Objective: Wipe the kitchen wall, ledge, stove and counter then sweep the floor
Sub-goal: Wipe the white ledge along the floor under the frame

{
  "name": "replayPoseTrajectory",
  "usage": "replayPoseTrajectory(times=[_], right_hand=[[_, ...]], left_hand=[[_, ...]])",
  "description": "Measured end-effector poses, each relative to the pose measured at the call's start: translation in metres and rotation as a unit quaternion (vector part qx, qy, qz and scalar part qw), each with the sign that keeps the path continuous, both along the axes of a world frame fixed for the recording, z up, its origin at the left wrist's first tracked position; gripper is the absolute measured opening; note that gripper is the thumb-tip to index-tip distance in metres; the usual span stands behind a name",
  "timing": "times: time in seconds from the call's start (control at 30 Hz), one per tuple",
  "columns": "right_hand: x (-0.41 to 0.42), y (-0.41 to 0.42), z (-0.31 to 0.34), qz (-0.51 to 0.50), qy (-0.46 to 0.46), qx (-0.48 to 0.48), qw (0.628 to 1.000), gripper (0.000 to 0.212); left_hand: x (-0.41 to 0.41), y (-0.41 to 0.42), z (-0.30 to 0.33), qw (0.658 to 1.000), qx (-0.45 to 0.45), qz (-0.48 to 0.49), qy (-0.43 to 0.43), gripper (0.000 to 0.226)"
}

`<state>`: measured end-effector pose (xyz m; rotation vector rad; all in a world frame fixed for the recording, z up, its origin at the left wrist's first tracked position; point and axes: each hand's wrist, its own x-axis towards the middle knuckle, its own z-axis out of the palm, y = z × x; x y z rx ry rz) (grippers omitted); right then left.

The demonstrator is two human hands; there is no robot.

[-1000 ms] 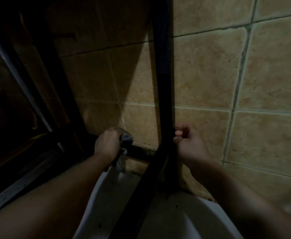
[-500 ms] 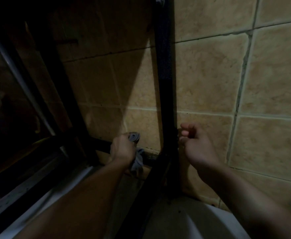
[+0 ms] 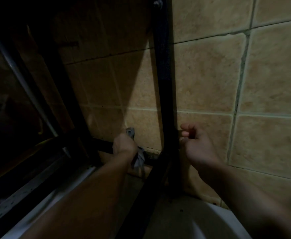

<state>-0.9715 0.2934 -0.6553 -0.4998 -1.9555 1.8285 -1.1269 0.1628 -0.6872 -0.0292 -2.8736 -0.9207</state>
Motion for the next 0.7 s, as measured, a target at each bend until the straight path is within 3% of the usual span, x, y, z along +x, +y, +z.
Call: replayPoseTrajectory(times=[0.2,0.43,0.57,0.7], right_hand=[[0.013,-0.006,0.000,-0.001,0.006,0.009,1.000,0.030],[0.045,-0.005,0.000,-0.033,-0.016,0.047,0.998,0.034],[0.070,-0.007,0.003,-0.049,-0.033,0.056,0.997,0.035],[0.098,-0.009,0.011,-0.064,-0.040,0.044,0.996,0.032]], left_hand=[[0.028,0.002,0.004,0.989,0.002,-0.143,-0.034,0.026],[0.069,-0.007,0.038,0.986,0.030,-0.166,0.007,0.024],[0.108,-0.002,0.066,0.986,0.058,-0.135,0.074,0.025],[0.151,0.010,0.085,0.976,0.148,-0.148,0.059,0.023]])
